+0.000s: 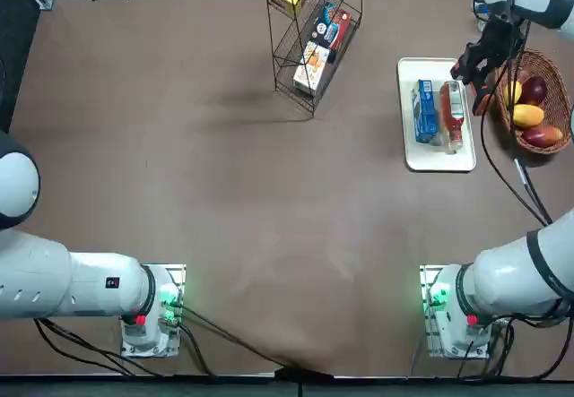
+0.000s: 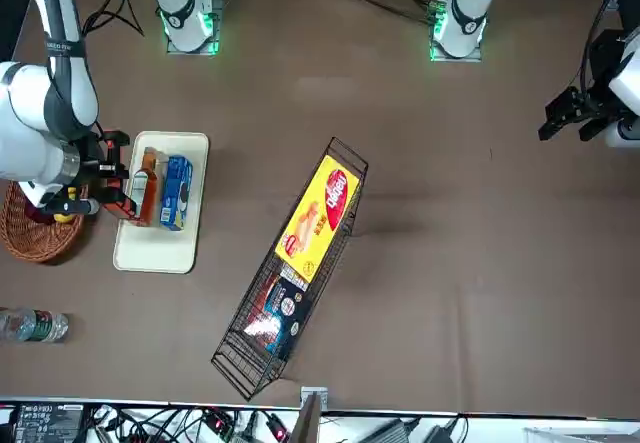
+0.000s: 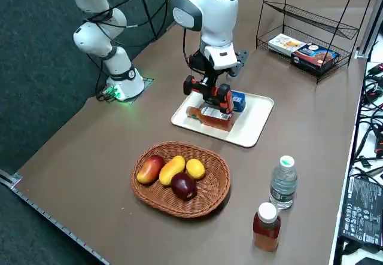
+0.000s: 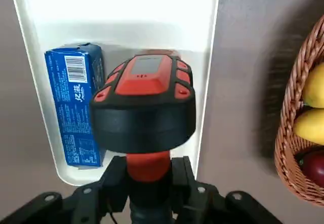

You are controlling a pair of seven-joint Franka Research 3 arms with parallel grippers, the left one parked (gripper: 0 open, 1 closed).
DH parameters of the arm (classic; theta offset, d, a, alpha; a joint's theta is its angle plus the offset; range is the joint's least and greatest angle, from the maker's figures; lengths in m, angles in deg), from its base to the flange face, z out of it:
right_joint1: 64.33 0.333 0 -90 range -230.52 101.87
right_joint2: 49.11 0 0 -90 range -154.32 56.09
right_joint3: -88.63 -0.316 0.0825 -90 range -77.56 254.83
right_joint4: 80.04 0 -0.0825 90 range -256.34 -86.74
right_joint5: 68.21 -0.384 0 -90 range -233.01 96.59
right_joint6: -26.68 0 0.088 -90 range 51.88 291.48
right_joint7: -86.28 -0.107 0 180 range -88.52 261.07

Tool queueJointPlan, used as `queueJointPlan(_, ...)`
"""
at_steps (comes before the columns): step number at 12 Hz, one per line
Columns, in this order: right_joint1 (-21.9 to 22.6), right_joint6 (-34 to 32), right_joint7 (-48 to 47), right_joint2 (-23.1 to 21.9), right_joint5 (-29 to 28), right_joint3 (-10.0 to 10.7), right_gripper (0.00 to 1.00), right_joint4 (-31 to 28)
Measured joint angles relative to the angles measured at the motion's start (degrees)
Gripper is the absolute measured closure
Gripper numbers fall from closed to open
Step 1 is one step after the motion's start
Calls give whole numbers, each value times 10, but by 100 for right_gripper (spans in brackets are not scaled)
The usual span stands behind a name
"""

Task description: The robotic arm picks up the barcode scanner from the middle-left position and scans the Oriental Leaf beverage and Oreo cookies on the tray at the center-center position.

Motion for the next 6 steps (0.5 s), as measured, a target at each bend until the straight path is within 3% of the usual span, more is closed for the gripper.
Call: queueJointPlan(6, 0, -2, 0, 0, 0, -1, 57, 0)
